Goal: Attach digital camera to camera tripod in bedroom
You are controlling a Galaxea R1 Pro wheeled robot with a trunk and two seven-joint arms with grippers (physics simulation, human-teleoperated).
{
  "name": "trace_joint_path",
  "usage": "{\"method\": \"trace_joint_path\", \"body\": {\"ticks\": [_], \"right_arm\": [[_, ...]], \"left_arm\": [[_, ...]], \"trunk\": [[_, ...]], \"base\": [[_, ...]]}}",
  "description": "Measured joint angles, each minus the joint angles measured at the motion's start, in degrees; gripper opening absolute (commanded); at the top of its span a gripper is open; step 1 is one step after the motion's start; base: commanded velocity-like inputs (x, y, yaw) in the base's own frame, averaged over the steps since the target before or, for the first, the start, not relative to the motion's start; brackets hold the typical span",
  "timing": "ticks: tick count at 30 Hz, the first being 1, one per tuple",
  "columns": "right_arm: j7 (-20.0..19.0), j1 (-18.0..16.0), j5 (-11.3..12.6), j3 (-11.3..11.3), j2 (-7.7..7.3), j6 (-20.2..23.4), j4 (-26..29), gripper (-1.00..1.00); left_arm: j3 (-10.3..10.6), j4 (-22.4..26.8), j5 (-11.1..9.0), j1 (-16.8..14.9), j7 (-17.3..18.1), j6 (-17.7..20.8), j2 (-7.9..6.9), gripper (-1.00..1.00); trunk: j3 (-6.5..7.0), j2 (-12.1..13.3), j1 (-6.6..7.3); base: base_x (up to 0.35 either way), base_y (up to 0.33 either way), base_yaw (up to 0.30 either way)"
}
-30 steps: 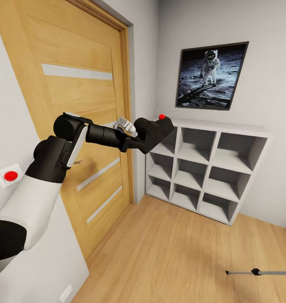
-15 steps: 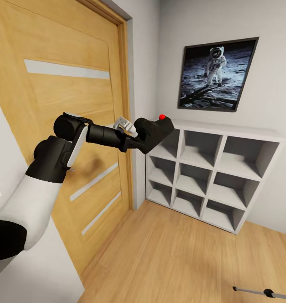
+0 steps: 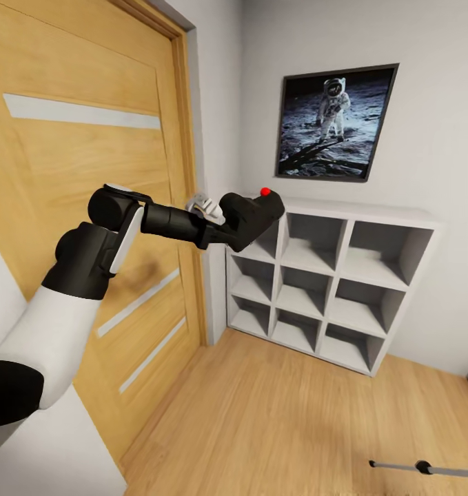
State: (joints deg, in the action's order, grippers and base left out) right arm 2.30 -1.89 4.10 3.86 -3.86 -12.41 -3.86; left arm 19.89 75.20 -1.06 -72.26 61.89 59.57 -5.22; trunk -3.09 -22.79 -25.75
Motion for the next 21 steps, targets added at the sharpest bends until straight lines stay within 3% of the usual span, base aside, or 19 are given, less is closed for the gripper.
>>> {"method": "trace_joint_path", "body": {"ticks": [10,15,21], "right_arm": [[0.0,0.0,0.0,0.0,0.0,0.0,0.0,1.0],[0.0,0.0,0.0,0.0,0.0,0.0,0.0,1.0],[0.0,0.0,0.0,0.0,0.0,0.0,0.0,1.0]], "left_arm": [[0.0,0.0,0.0,0.0,0.0,0.0,-0.07,-1.0],[0.0,0.0,0.0,0.0,0.0,0.0,-0.03,-1.0],[0.0,0.0,0.0,0.0,0.0,0.0,-0.01,-1.0]], "trunk": [[0.0,0.0,0.0],[0.0,0.0,0.01],[0.0,0.0,0.03]], "base": [[0.0,0.0,-0.276],[0.074,0.011,-0.049],[0.247,0.087,-0.01]]}}
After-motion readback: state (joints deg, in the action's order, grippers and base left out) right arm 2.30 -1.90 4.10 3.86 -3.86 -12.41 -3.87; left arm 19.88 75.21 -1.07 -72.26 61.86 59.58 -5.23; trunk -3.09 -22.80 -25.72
